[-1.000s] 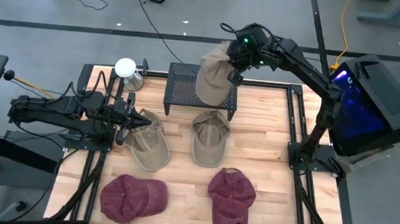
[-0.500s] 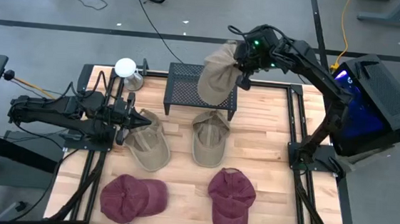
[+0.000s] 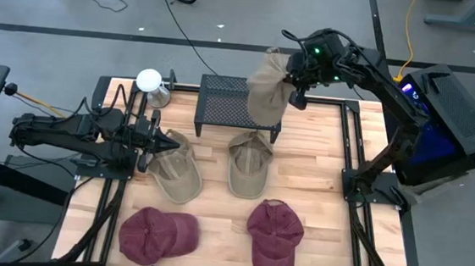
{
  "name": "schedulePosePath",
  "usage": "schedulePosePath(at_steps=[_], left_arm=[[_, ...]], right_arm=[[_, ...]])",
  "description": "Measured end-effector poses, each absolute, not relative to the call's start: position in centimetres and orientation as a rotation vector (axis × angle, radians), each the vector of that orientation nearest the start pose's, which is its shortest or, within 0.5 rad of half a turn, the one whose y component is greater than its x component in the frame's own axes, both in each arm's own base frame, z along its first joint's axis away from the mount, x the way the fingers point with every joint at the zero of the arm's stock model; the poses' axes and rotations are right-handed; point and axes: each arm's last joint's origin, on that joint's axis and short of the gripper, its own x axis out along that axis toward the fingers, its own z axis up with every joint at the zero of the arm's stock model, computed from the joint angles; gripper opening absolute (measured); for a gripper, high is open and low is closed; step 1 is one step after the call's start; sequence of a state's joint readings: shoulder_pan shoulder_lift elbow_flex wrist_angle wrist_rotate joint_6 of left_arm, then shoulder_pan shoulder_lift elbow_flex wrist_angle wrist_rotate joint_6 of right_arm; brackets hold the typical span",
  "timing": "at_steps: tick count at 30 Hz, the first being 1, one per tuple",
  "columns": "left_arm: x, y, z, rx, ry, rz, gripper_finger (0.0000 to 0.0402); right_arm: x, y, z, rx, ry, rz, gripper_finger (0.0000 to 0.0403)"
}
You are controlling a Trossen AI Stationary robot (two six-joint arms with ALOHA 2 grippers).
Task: Pick & Place hat
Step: Put the right brown cap on the shelf
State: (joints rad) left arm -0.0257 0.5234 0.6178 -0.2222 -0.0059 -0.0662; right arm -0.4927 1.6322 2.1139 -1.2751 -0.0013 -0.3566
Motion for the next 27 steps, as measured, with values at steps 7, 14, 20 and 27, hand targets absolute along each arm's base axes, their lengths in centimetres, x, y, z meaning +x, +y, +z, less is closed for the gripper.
schedulePosePath(at_steps=[7,14,20,27], left_arm=[[12.5,-0.3,30.6,-0.064,0.128,-0.015,0.0014],[12.5,-0.3,30.6,-0.064,0.129,-0.016,0.0014],[12.6,-0.3,30.6,-0.064,0.129,-0.015,0.0014],[12.5,-0.3,30.6,-0.064,0.129,-0.015,0.0014]], right_arm=[[25.7,-13.6,46.3,-0.091,0.857,-0.302,0.0000],[26.1,-12.7,46.3,-0.058,0.844,-0.243,0.0000],[26.4,-12.7,46.0,0.000,0.841,-0.220,0.0000],[26.4,-12.6,45.9,0.041,0.853,-0.215,0.0000]])
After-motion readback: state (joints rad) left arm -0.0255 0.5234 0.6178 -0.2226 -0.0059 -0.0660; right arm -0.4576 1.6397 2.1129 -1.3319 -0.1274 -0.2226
